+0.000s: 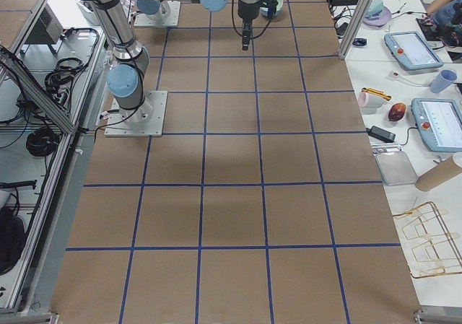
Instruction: Stack green bowl on blue bowl
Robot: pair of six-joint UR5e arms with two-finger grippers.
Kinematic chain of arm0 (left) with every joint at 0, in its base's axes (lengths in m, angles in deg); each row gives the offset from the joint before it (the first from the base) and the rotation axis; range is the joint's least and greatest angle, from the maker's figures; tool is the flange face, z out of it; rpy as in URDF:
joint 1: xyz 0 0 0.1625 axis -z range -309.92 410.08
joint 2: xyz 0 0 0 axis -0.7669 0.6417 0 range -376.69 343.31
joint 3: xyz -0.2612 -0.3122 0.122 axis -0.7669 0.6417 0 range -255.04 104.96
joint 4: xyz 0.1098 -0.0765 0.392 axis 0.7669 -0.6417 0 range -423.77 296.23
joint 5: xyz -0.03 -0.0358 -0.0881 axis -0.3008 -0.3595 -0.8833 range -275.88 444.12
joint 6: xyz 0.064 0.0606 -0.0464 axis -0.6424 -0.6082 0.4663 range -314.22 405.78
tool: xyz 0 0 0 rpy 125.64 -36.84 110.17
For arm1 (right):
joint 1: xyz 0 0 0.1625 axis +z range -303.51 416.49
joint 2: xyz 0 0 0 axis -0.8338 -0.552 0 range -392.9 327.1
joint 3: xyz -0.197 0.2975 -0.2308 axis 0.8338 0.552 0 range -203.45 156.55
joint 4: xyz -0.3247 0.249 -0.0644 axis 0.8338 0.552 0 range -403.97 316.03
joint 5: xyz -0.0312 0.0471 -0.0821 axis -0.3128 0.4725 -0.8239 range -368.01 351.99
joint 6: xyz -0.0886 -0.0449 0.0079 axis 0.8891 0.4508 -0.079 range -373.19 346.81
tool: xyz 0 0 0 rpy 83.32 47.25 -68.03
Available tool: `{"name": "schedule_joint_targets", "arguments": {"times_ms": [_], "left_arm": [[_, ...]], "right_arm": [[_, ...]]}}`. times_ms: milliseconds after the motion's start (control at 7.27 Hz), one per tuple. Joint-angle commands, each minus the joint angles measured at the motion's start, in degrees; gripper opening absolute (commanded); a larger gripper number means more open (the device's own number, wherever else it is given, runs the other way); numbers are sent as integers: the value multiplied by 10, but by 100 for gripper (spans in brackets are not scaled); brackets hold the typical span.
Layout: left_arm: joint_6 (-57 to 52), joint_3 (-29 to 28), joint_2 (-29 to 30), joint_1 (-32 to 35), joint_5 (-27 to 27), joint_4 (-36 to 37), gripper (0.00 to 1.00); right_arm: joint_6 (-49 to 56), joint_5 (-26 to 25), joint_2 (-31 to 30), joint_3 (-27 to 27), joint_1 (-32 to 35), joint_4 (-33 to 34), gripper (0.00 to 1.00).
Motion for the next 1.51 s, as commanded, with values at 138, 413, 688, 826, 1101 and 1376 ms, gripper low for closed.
{"name": "schedule_joint_targets", "arguments": {"times_ms": [138,413,688,826,1101,1376], "left_arm": [[-1,1,-8,0,-1,-3,100],[-1,0,0,0,-2,-4,100],[-1,-11,9,1,-2,-16,100],[-1,-14,10,2,10,-17,100],[-1,-15,4,10,12,-20,100],[-1,-15,4,12,12,-19,100]], "right_arm": [[0,0,0,0,0,0,100],[0,0,0,0,0,0,100],[0,0,0,0,0,0,100],[0,0,0,0,0,0,100],[0,0,0,0,0,0,100],[0,0,0,0,0,0,100]]}}
